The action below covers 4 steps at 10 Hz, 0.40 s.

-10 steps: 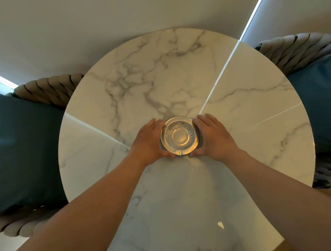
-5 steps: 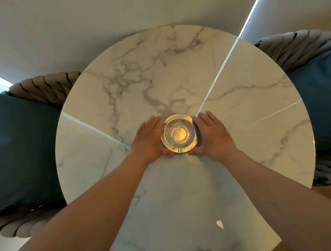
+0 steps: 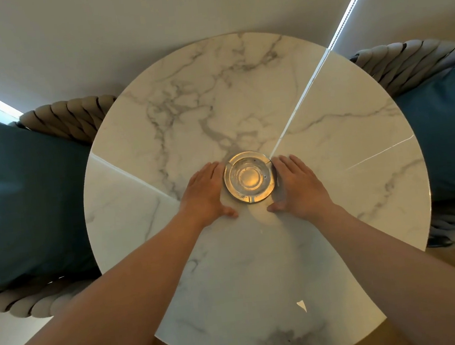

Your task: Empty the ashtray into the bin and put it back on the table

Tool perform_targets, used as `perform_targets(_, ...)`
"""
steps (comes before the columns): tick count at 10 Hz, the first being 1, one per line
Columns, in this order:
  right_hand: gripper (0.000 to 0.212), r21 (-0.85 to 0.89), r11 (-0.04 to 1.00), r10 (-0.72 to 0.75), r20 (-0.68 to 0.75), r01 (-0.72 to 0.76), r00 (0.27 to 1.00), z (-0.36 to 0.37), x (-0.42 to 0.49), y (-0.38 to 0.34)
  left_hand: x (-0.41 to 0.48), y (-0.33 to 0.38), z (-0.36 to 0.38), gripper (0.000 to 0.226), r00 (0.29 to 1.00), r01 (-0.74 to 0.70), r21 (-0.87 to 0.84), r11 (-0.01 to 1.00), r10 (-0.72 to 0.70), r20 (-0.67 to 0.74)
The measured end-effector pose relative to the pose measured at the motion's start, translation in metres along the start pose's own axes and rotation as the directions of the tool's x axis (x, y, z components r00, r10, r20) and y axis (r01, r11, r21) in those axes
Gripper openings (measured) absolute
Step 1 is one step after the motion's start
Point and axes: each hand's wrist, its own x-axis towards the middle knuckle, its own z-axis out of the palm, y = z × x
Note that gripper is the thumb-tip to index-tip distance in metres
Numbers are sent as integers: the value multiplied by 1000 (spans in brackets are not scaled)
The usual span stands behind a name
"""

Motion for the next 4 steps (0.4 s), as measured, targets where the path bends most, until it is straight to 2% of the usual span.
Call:
perform_targets(1,115,26,1000,16,-13,-16,1000,0,-12,-1,-15,-3,-3,124,1000,7,-19,1000,-7,13)
perform_targets(3,74,106,991,84,-34,-80,996,9,-50,-8,-56,-9,-4,113,999,31,-71,997,-28,37)
perform_targets(4,63,106,986,131,-33,-127,991,15,-68,-14,-79,-9,1,101,996,43,-99,994,-35,84)
